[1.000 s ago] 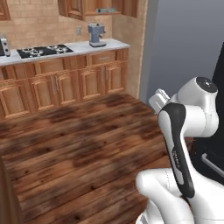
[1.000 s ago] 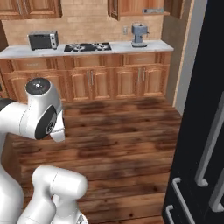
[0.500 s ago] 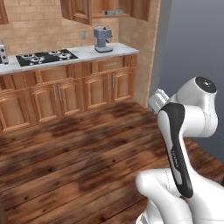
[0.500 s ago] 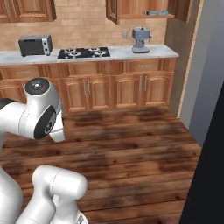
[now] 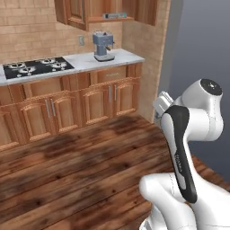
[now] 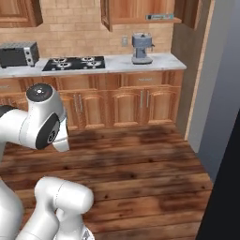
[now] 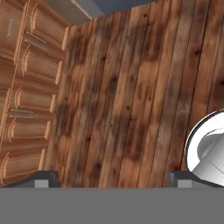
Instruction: Retrieve the tupperware and aluminum foil from the cabinet and place them on the dining counter near the plate with fish and lemon to prepare for storing leftovers.
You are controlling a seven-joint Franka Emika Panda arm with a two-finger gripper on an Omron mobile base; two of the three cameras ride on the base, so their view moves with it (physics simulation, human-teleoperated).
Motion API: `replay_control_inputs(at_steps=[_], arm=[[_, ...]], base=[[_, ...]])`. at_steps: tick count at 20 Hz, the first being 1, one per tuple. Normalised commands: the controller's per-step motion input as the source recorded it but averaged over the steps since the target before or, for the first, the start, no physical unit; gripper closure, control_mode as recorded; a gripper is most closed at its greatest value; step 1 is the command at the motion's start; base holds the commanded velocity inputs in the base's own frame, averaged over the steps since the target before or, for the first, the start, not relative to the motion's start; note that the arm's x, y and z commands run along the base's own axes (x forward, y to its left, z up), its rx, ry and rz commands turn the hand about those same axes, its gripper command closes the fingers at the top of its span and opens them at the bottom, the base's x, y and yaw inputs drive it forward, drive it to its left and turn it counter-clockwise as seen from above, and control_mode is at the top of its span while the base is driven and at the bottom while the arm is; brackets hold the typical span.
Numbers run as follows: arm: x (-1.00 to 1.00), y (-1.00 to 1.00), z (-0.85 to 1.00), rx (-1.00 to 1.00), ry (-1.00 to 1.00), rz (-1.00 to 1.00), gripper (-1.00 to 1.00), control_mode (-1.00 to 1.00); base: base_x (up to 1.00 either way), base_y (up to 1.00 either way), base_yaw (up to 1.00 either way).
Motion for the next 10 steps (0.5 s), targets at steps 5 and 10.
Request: replay_control_inputs(at_steps=[5,10], arm=[[0.0,0.0,0.0,0.0,0.0,0.0,-1.0,1.0],[0.0,0.0,0.0,0.0,0.0,0.0,-1.0,1.0]], base=[[1.0,-0.46,0.03],[1.0,-0.42,0.04]])
